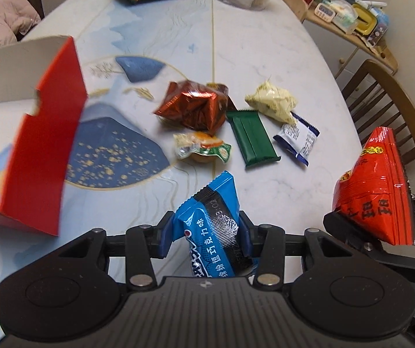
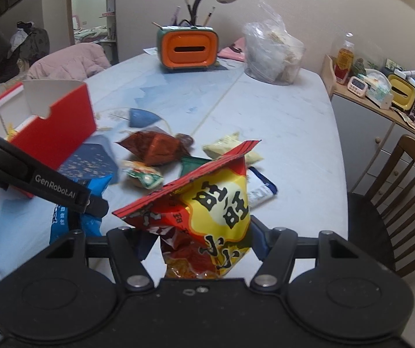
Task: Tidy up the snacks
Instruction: 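Carry the blue pack and red-yellow chip bag over the box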
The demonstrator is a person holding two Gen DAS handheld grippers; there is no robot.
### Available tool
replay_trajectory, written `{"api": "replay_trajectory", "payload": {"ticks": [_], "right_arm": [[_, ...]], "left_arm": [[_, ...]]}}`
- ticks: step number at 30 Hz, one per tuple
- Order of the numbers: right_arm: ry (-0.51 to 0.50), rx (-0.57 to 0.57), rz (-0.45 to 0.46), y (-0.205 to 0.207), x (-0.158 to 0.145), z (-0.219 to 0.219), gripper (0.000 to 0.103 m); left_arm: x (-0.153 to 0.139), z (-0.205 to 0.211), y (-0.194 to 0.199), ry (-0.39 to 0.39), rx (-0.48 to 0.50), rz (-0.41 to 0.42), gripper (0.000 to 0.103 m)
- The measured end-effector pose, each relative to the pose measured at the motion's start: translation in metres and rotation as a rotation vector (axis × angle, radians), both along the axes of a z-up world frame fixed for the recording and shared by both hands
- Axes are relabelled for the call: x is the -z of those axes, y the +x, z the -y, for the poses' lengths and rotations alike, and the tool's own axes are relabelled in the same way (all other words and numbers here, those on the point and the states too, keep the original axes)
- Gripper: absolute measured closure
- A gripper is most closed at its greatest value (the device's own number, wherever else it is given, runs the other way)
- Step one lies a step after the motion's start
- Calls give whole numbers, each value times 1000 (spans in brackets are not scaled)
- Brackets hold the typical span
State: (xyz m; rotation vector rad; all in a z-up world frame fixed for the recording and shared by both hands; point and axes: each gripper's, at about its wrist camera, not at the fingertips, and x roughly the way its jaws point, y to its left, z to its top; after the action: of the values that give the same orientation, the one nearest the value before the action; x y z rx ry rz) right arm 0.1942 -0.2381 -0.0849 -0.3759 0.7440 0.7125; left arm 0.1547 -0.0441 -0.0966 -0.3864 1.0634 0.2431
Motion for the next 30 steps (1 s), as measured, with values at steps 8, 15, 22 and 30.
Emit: {"api": "replay_trajectory", "payload": {"ticks": [8, 15, 22, 30], "right_arm": [[20, -14, 8, -24, -24, -27, 40], [44, -31, 23, -44, -42, -59, 40], [65, -46, 30, -59, -54, -91, 40], [91, -78, 41, -71, -61, -133, 40]], "left_arm": [[-30, -26, -24, 41, 21, 41, 60], [-55, -51, -43, 75, 32, 88, 60], [-72, -82, -56, 90, 30, 113, 60], [-82, -120, -72, 114, 15, 123, 59]]}}
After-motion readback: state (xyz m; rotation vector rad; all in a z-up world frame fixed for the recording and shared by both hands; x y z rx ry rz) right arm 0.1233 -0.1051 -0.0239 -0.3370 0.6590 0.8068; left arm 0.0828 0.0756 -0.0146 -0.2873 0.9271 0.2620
